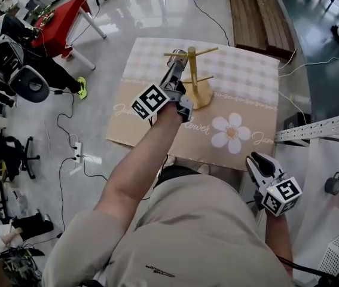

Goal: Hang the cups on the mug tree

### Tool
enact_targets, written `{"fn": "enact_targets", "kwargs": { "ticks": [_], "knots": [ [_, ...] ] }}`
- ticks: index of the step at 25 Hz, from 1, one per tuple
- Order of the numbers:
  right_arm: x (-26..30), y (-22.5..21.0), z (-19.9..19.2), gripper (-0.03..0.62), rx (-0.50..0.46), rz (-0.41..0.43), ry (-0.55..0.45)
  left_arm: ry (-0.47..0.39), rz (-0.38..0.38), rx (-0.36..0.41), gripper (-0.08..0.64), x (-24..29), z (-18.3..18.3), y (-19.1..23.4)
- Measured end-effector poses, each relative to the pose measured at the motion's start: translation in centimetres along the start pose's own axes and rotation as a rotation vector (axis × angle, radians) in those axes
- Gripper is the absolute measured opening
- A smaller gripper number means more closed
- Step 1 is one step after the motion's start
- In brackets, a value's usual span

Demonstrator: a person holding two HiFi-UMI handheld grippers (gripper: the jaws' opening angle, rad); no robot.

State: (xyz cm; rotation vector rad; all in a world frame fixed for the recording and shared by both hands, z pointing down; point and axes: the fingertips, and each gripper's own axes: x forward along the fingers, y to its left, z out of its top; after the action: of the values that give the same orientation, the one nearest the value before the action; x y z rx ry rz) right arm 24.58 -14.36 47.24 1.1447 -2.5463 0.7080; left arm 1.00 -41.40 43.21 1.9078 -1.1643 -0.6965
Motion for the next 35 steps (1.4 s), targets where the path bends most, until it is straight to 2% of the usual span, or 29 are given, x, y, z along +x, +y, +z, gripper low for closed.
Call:
{"fn": "enact_targets", "kwargs": {
  "ticks": [15, 26, 30, 35],
  "knots": [
    [0.6, 1.3, -2.6, 0.094, 0.073, 0.048, 0.014, 0.068, -0.006, 0.113, 0.077, -1.4, -1.2, -0.8],
    [1.0, 3.0, -1.8, 0.094, 0.022, 0.006, 0.007, 0.107, -0.04, 0.149, 0.095, -3.9, -0.9, -1.5],
    [1.9, 4.9, -1.3, 0.094, -0.002, -0.016, 0.007, 0.147, -0.054, 0.181, 0.095, -6.2, -0.3, -1.5],
    [3.8, 8.4, -0.4, 0.092, -0.024, -0.034, -0.006, 0.256, -0.081, 0.265, 0.095, -10.2, 0.3, -1.4]
  ]
}}
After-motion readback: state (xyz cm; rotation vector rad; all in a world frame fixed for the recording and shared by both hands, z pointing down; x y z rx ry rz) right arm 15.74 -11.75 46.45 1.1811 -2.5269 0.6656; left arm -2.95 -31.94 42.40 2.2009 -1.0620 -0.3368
